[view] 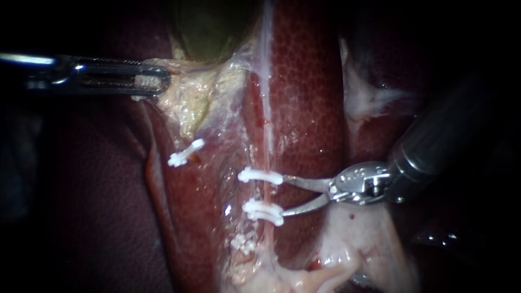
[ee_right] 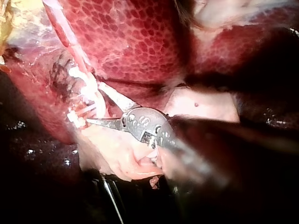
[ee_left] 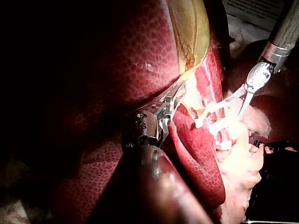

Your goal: Go to the cutting position right tube

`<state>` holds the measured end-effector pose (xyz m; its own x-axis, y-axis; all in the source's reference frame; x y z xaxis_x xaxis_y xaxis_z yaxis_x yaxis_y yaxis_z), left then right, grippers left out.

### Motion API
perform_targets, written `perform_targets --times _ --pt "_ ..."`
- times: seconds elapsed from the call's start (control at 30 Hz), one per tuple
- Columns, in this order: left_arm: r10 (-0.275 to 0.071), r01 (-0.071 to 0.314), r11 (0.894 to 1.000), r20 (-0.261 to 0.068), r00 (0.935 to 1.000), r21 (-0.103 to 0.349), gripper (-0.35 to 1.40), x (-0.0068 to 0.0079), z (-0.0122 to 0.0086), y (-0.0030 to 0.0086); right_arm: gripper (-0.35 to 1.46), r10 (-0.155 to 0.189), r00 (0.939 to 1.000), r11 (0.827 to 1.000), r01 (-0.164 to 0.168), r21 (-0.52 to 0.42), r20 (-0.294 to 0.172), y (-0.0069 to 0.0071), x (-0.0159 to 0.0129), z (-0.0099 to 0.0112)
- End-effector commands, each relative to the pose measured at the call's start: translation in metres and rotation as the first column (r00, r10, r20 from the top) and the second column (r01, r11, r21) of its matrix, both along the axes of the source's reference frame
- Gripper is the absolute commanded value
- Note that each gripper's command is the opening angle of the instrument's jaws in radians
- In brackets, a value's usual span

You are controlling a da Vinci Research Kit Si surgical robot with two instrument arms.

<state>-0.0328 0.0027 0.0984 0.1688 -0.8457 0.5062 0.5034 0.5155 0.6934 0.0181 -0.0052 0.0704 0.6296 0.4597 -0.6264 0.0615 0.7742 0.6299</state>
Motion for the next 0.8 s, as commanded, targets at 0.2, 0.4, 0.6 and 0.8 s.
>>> perform_targets --times 0.2,0.4,0.6,0.8 --pt "0.0 0.0 1.0 0.0 1.0 0.0 -0.35 0.0 0.0 0.0 1.43 -0.003 1.0 1.0 0.003 0.014 0.003 -0.0004 0.0009 0.0007" --pt "0.0 0.0 1.0 0.0 1.0 0.0 -0.35 -0.0001 0.0001 -0.0001 1.43 -0.008 1.0 1.0 0.007 0.016 0.005 -0.0005 0.0018 0.001" --pt "-0.001 0.001 1.0 -0.001 1.0 -0.001 -0.35 -0.0001 0.0001 -0.0001 1.43 -0.001 0.9999 0.999 0.001 0.033 0.015 -0.0007 0.0024 0.0019" --pt "-0.001 0.001 1.0 -0.001 1.0 -0.001 -0.35 -0.0001 0.0 -0.0001 1.43 -0.006 0.9999 0.999 0.006 0.045 0.013 -0.0009 0.0028 0.0028"
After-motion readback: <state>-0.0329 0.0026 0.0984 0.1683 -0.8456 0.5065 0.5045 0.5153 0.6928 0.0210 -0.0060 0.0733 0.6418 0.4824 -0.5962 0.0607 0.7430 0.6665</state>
